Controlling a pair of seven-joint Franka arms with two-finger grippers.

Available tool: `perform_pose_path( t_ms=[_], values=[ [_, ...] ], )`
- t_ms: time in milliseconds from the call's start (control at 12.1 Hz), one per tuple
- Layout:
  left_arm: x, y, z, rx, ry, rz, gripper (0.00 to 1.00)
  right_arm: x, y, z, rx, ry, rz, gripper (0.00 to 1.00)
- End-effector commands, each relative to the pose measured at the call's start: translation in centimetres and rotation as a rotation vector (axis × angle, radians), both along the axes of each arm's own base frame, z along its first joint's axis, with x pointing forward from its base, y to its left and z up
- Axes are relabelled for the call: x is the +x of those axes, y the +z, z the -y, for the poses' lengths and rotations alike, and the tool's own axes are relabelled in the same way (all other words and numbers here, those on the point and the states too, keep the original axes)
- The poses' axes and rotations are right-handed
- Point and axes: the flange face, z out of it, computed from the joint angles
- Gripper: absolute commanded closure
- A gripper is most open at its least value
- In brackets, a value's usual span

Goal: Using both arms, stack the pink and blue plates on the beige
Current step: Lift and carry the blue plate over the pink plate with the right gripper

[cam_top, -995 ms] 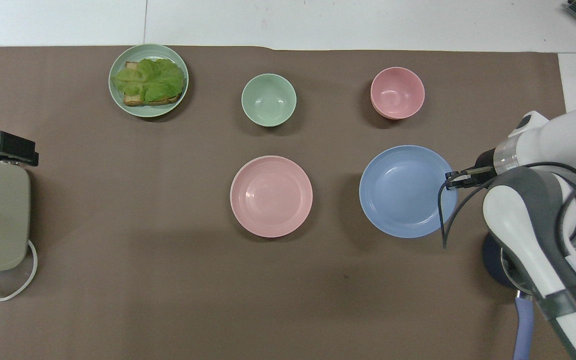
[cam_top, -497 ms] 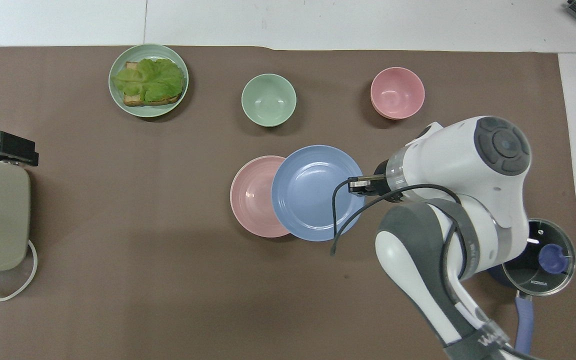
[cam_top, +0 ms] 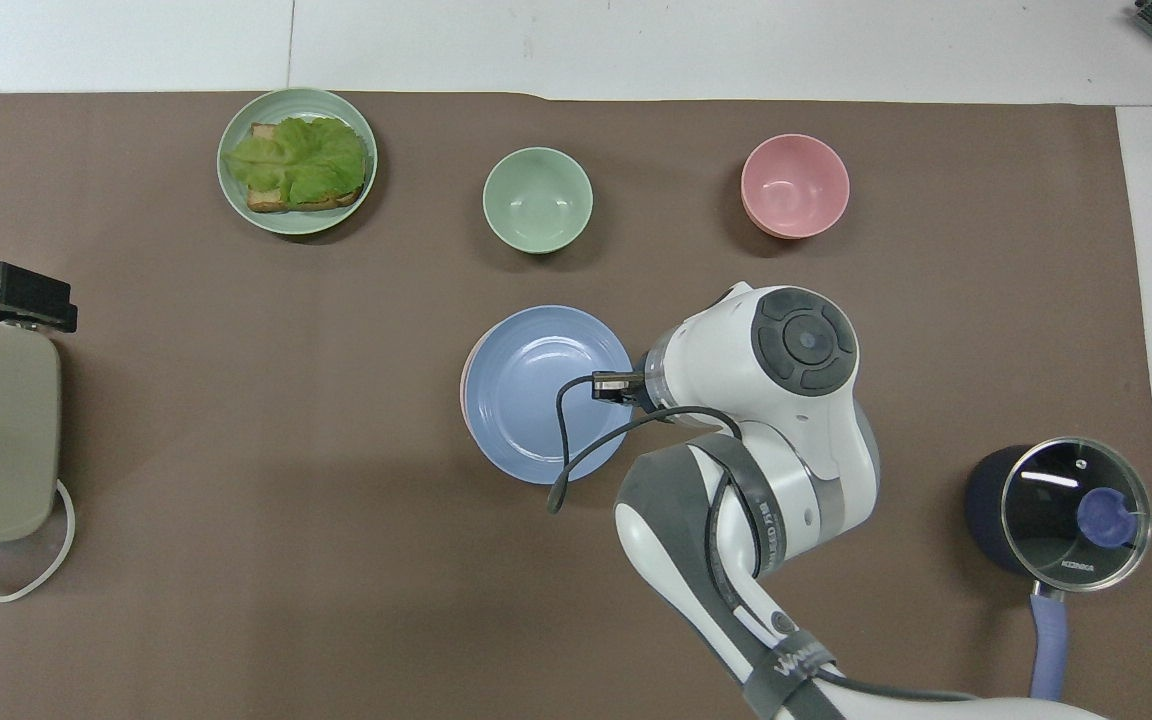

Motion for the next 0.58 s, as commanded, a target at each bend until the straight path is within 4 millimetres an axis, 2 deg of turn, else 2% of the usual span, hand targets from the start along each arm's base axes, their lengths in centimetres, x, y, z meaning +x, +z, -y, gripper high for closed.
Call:
perform_pose_path(
  t_ms=[0, 166, 497],
  values=[
    [-0.4, 0.5, -0.1, 0.006, -0.004, -0.003, 0.00, 0.5, -1.1, -0.6, 0.050, -0.041, 0.001, 1.00],
    [-0.4, 0.5, -0.1, 0.006, -0.004, -0.003, 0.00, 0.5, -3.1, -1.3, 0.049, -0.038, -0.002, 1.00],
    [-0.4, 0.5, -0.1, 0.006, -0.004, -0.001, 0.00, 0.5, -4.2, -0.9, 0.038, -0.018, -0.011, 1.00]
  ],
)
